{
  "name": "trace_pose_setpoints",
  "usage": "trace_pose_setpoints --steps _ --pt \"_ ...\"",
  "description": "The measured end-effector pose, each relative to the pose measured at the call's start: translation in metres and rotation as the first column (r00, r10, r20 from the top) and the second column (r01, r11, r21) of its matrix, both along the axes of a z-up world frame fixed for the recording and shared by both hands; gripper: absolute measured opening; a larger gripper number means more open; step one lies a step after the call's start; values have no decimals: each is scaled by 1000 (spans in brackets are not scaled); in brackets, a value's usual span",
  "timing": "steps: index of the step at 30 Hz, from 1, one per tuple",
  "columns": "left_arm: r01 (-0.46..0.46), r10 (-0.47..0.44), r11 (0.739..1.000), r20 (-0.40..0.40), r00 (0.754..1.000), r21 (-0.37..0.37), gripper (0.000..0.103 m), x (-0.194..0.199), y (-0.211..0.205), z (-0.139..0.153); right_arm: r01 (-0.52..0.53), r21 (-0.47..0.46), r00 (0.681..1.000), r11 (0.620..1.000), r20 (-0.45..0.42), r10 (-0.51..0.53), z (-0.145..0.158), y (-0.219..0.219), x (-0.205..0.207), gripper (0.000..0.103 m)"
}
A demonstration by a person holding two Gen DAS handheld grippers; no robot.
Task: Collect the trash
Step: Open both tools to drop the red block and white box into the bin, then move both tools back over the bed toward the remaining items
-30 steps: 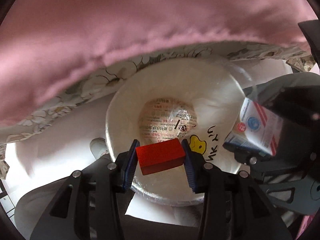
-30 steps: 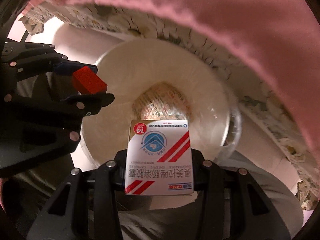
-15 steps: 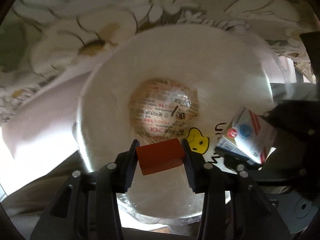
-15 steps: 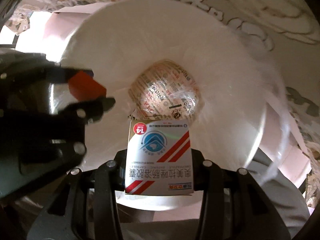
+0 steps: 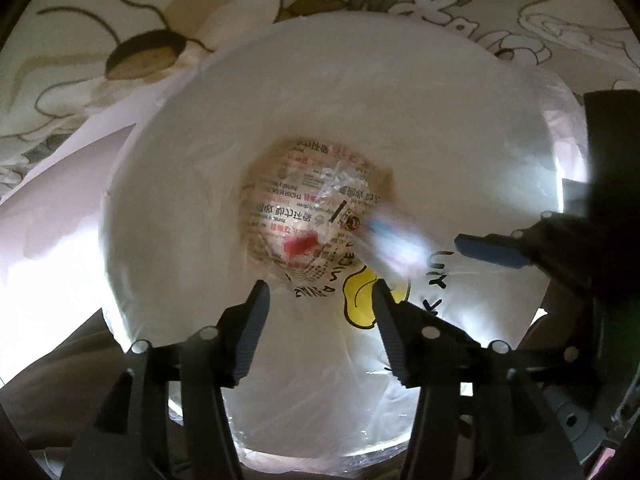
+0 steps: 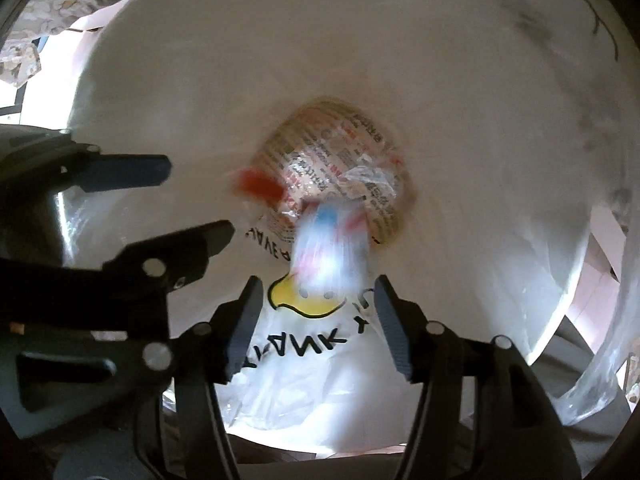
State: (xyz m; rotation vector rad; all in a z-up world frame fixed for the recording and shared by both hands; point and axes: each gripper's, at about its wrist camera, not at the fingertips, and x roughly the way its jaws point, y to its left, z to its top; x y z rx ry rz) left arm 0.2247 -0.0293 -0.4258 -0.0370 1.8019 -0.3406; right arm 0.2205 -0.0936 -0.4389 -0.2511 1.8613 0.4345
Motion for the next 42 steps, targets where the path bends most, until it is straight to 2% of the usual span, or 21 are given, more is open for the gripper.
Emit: trace_pose_setpoints --steps 16,18,22,25,29,32,36,39,42 --pt "-11 10 1000 25 1000 13 60 -4 6 13 -5 7 1000 1000 20 5 4 -3 -4 59" --pt "-17 17 1000 25 1000 12 61 -6 9 19 -8 7 1000 1000 19 8 3 -2 -6 62" --pt "2 -3 999 45 999 36 61 -16 10 26 -42 -27 999 999 17 43 4 -1 -18 62" --pt "14 -17 999 75 997 44 62 -25 10 38 -61 -33 998 998 30 62 18 -3 -22 62" --pt "0 -4 999 117 993 36 73 -35 18 59 -62 -25 996 998 65 63 41 -6 -32 62" --pt "-10 5 999 151 988 37 76 -41 23 76 -49 -7 994 999 98 50 62 -11 -36 62" --pt "7 -20 998 247 969 54 81 -48 24 111 -55 -13 977 998 204 57 102 -19 -39 62" --pt "22 -48 996 322 945 84 82 -52 26 138 -61 6 960 998 274 58 137 -28 -41 62" --pt "18 -45 997 382 923 74 82 -53 30 173 -63 21 936 998 348 52 172 -35 -45 67"
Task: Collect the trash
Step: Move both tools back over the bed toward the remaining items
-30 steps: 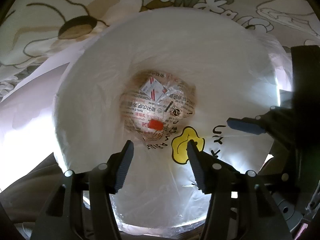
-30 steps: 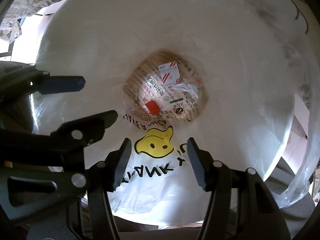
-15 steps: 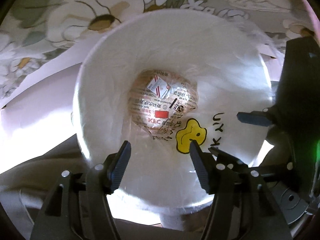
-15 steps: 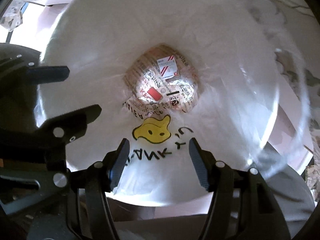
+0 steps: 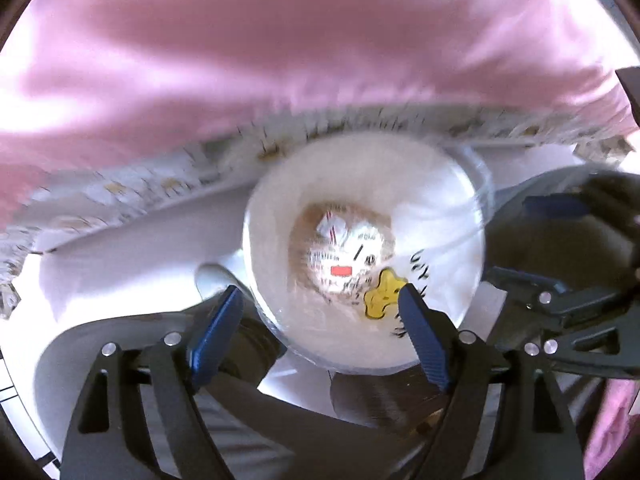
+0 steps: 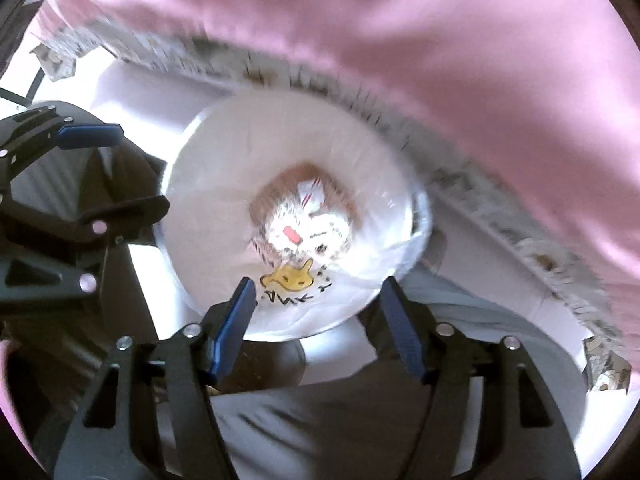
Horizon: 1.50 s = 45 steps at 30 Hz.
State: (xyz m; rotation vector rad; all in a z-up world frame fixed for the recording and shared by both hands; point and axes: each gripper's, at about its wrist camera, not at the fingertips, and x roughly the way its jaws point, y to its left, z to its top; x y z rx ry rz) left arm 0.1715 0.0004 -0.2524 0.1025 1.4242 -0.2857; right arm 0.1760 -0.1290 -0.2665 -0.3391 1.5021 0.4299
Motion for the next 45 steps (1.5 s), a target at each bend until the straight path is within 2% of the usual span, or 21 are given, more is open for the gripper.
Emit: trace_pose_setpoints --steps 4,10,18,25,32,38,45 --pt "-3 5 1000 123 992 -18 86 4 7 57 -10 12 995 1000 101 9 44 -6 0 70" --pt "9 -5 1000 302 953 -12 90 16 11 138 -13 23 973 1000 231 7 109 -16 7 73" --pt "32 -7 998 414 910 -52 90 35 8 215 4 73 933 997 359 -30 188 -31 27 73" --pt "67 -47 997 473 880 -25 90 57 -9 242 17 113 891 993 449 -66 253 -46 55 73" --pt "76 -61 997 496 866 -11 90 87 -16 263 27 150 855 988 509 -101 290 -50 91 73" --pt "78 -56 997 504 862 -23 90 121 -21 271 40 188 842 981 523 -134 307 -54 131 75" --pt "71 -37 996 478 878 -52 90 161 -25 263 71 187 833 980 529 -161 305 -51 175 75"
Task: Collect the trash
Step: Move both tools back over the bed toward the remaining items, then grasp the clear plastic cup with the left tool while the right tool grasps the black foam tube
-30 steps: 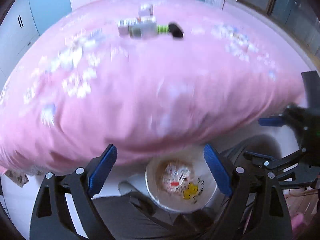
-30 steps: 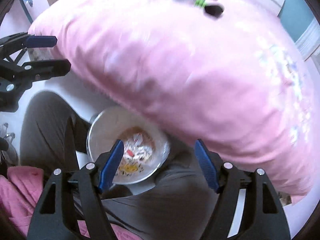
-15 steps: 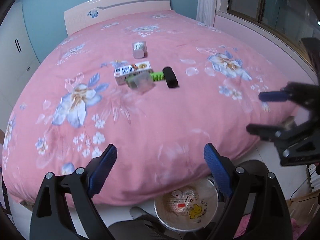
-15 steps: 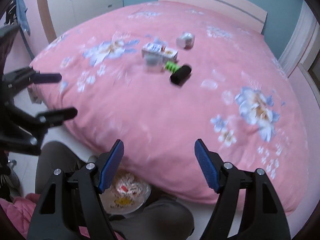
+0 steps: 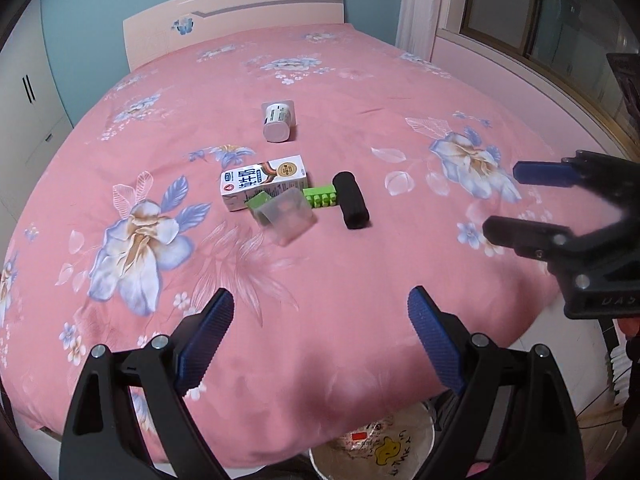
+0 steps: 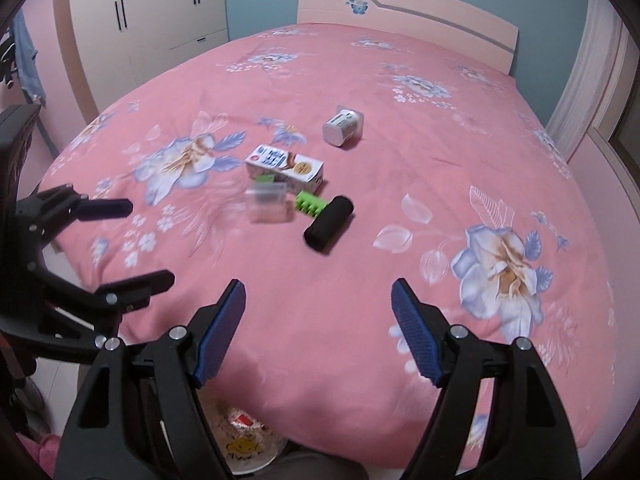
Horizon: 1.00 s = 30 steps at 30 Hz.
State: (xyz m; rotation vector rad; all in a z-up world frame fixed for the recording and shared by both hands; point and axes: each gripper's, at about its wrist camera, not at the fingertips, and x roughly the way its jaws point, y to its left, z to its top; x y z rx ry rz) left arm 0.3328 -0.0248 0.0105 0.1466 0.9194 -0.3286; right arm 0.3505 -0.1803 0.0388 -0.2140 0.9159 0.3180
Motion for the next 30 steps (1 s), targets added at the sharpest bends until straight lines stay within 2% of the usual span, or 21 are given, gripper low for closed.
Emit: trace_pose_setpoints --steps 10,19,26,28,30 --pt "-18 17 1000 -81 997 -17 90 57 1 -35 46 14 997 999 -65 -45 -32 6 67 75" --pt "-32 20 997 -167 986 -73 90 101 5 -71 90 36 983 995 -163 -83 -80 13 122 75" --pt "-52 27 991 -200 979 -120 90 130 5 -94 119 37 970 992 -219 -108 -119 21 160 75" --pt "-50 18 988 -213 977 -143 88 137 4 -100 131 41 964 990 -237 -118 -128 22 169 75" --pt "-43 7 987 -226 974 -155 78 144 2 -104 147 43 958 988 -254 -132 -138 22 178 75"
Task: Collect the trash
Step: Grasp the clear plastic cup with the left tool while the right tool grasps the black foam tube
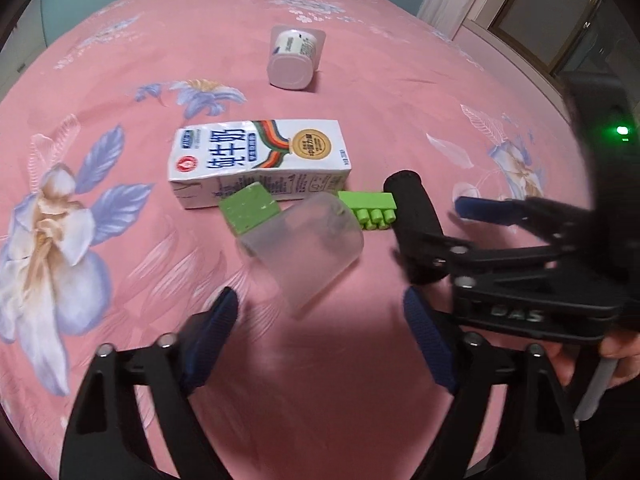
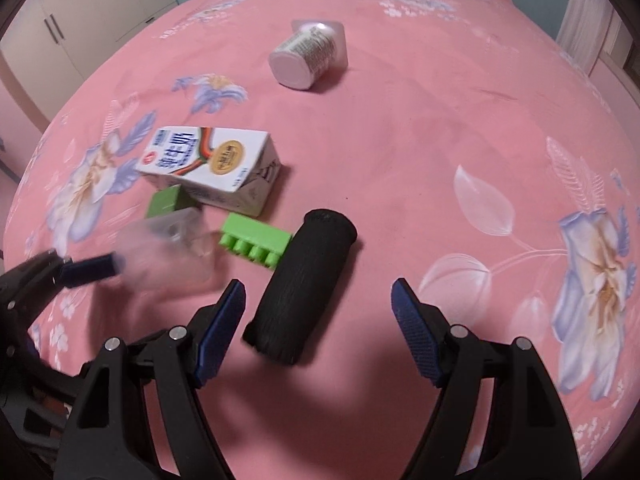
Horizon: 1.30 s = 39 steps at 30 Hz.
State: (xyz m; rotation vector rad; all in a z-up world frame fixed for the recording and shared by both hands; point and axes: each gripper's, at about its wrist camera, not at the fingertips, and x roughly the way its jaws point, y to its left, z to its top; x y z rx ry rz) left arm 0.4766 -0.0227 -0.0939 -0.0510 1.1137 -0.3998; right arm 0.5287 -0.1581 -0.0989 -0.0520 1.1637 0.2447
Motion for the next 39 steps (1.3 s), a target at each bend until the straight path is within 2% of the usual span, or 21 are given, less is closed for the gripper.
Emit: trace_pose_setpoints --steps 4,6,8,9,13,14,18,21,27,33,39 --pt "25 -25 1000 -18 1000 -13 63 11 -6 -11 20 11 1000 1000 -23 -20 -14 -1 11 74" --pt "32 -32 999 -25 999 -20 52 16 -7 -15 20 10 1000 1000 -16 -20 -17 -1 15 73" --pt "44 -44 999 -16 999 -17 42 20 -10 -18 16 1 1000 1000 -6 -16 -19 0 17 68" --pt "49 -49 999 -14 999 -20 42 21 -10 -18 12 -5 1000 1000 -4 -12 -20 1 18 66" --pt "49 -50 998 -17 999 -48 37 23 -11 -19 -18 -8 1000 1000 4 18 -21 5 20 46" --pt "54 -55 997 -20 998 -56 23 23 -12 -19 -25 -18 1000 1000 7 25 -21 7 19 45" --pt "73 -73 996 -3 997 -44 13 18 -19 -14 -43 -33 999 999 25 44 -18 10 14 44" --pt "76 -76 996 5 997 -35 10 14 -20 -7 -50 -29 998 998 27 51 -13 7 7 41" --pt "66 -66 998 33 997 -14 8 -3 -13 12 -51 -31 997 998 59 53 12 -5 -13 39" --pt "54 -56 998 90 994 18 8 -32 -2 44 -59 -47 991 997 116 64 47 -9 -43 39" --pt "39 -48 998 170 984 55 8 -69 8 89 -85 -65 976 994 194 96 93 -11 -83 39"
